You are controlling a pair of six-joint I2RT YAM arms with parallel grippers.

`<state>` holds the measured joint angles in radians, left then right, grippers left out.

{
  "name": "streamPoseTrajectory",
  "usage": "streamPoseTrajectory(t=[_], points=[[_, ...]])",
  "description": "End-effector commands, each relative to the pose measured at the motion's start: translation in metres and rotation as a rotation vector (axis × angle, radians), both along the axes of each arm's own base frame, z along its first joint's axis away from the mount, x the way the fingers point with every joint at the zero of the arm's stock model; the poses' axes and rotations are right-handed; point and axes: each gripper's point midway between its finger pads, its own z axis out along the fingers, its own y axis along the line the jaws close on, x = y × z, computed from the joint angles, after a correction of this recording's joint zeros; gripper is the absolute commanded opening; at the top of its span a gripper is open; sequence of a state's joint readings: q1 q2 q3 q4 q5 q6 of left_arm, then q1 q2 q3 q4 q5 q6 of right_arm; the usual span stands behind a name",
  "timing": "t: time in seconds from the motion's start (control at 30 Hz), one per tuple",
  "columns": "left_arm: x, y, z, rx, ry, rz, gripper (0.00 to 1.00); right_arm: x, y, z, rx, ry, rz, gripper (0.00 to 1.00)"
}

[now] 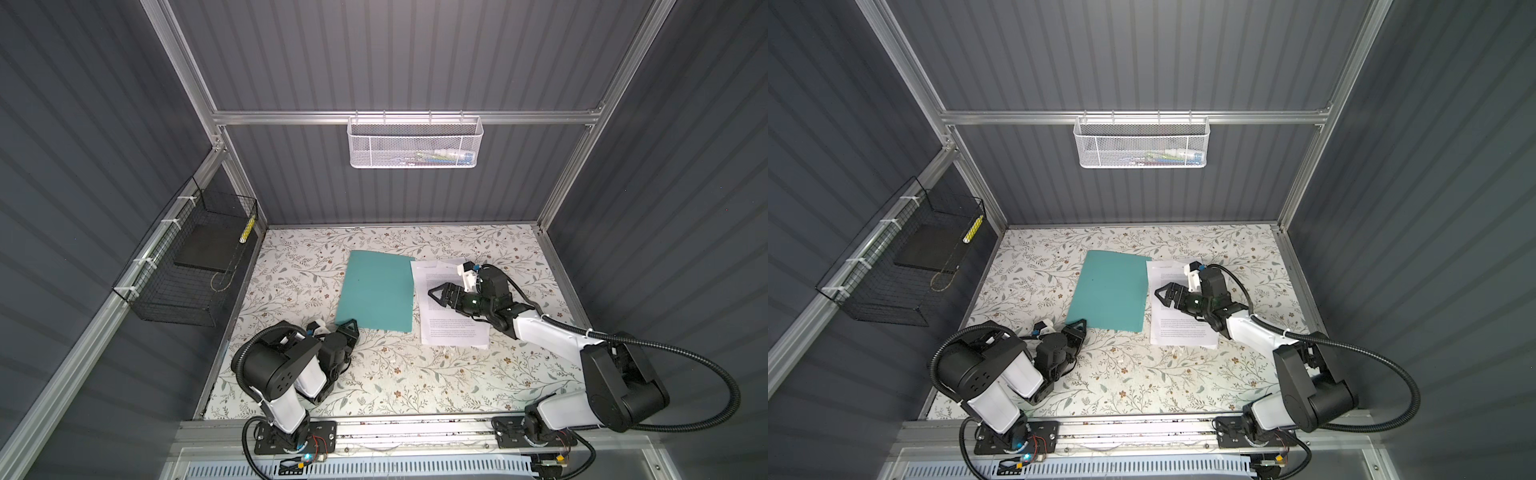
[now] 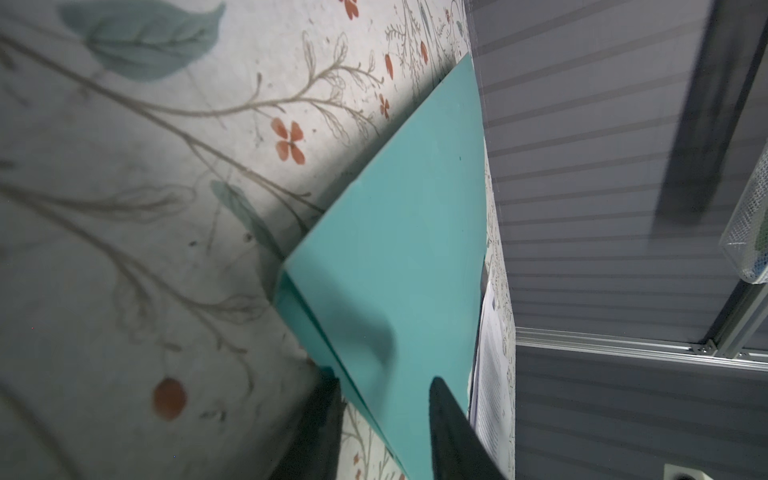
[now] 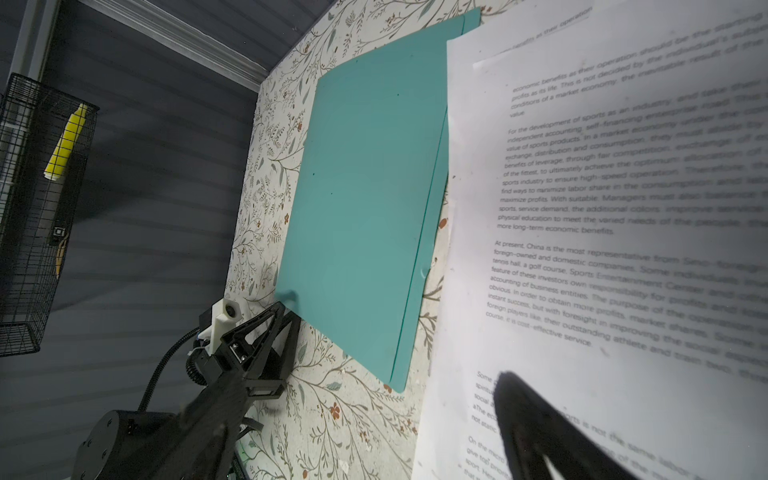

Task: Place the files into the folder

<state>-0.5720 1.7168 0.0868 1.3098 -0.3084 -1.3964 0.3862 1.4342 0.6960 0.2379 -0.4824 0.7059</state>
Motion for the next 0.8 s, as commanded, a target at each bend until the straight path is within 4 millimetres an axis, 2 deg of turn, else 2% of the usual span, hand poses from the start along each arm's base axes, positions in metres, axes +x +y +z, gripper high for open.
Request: streamPoseTrajectory(t=[0.0,0.2,0.53,0.67,0.77], points=[[0.005,-0.005,0.001,-0.013,-0.001,-0.024,0.36,-0.001,0.000,0.004,-0.008,-0.023,0.006,0.95],[0.009,-0.004,0.004,-0.013,0.001,-0.026,0.36,0.001,0.000,0.005,-0.008,-0.026,0.004,0.95],[0.003,0.007,0.005,0.071,0.057,-0.019,0.36,0.002,0.000,0.003,-0.008,-0.021,0.002,0.95],[0.008,0.012,0.012,0.102,0.045,-0.014,0.37,0.002,0.001,0.001,-0.007,-0.016,0.004,0.95],[0.013,0.009,0.015,0.111,0.046,-0.032,0.37,0.002,0.001,0.002,-0.010,-0.018,0.003,0.95]])
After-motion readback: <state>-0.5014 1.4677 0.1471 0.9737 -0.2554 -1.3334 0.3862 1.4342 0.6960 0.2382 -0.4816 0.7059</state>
